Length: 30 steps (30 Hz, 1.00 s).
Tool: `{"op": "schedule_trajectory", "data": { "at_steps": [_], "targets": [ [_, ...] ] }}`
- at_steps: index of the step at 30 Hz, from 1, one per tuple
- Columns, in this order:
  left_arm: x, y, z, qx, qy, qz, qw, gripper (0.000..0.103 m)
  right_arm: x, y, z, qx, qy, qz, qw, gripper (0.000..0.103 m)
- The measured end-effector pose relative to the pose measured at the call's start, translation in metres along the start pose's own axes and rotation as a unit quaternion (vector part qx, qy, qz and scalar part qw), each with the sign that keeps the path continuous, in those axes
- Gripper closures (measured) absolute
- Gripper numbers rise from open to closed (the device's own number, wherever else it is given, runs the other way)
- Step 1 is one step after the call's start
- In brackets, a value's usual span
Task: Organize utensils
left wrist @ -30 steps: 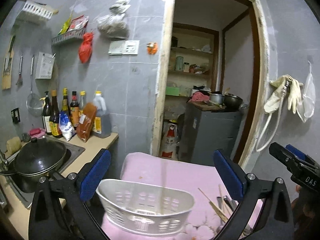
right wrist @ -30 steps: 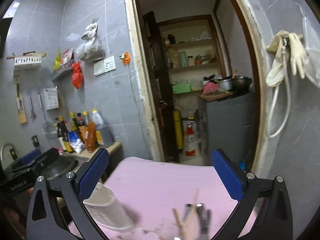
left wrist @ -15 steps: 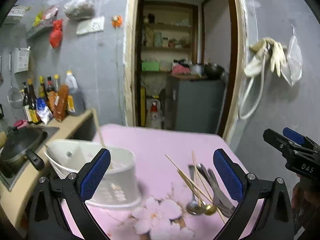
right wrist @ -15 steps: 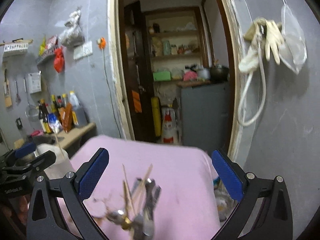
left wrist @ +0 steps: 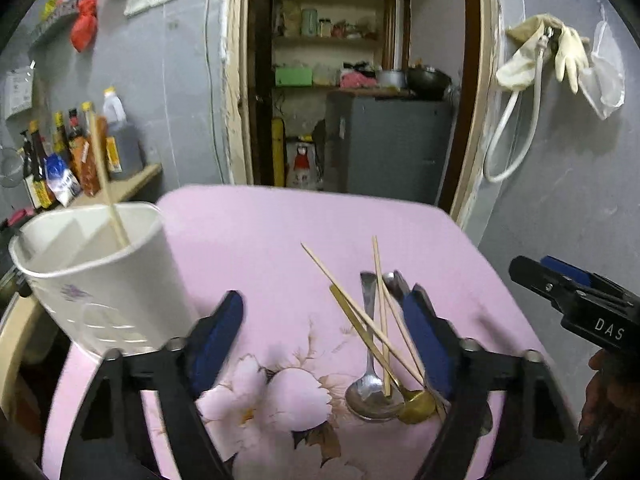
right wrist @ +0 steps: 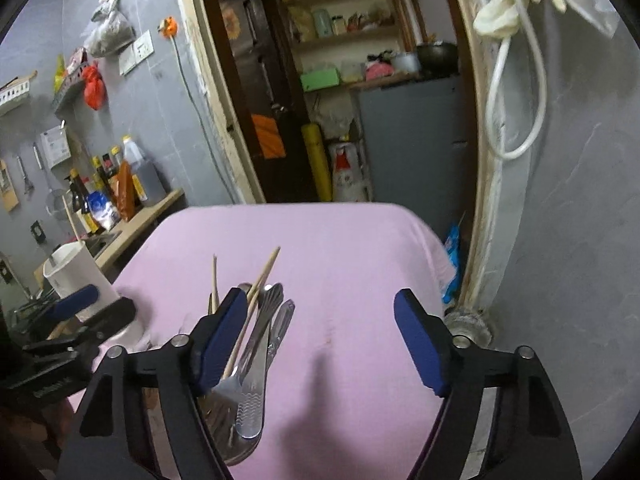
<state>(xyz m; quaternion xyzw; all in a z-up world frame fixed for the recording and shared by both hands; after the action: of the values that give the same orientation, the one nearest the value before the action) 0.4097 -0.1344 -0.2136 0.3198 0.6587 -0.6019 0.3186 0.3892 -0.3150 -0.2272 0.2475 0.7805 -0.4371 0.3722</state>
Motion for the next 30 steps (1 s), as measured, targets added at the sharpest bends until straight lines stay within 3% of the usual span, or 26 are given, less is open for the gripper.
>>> {"op": "schedule_trajectory", "data": {
  "at_steps": [3,10,21,24,30],
  "targets": [
    [0.002,0.018,0.004,0.013,-0.003,-0.027,0.9996,0.06,0.005,0.014,0.0,-0.012,0.002,-0.023,1.0,0.048],
    [-0.005,0.062,0.009,0.032,-0.015,-0.073,0.9967,0.072,0.019,0.043,-0.004,-0.04,0.003,-0.092,0.995,0.067],
    [-0.017,0.105,-0.008,0.043,-0.039,-0.123,0.9907,0.075,0.032,0.088,-0.016,-0.083,0.012,-0.17,0.982,0.073],
    [-0.018,0.113,-0.007,0.056,-0.041,-0.137,0.9881,0.085,0.036,0.095,-0.021,-0.078,0.0,-0.185,0.98,0.073],
    [-0.014,0.126,-0.005,0.064,-0.048,-0.163,0.9834,0.086,0.038,0.098,-0.022,-0.066,-0.012,-0.194,0.979,0.073]
  ]
}}
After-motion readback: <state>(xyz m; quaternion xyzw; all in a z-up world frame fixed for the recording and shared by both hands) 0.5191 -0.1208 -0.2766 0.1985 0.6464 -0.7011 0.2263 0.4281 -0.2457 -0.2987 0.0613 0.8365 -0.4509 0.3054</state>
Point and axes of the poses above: each gripper's, at about its wrist camera, not at the fingertips, and y roughly the way its jaws point, z to its right, x to its underside, the point moved 10 cm from there along y, roughly the way its jaws point, and after that the axes turned 11 degrees about -x, right-handed, at the moved point
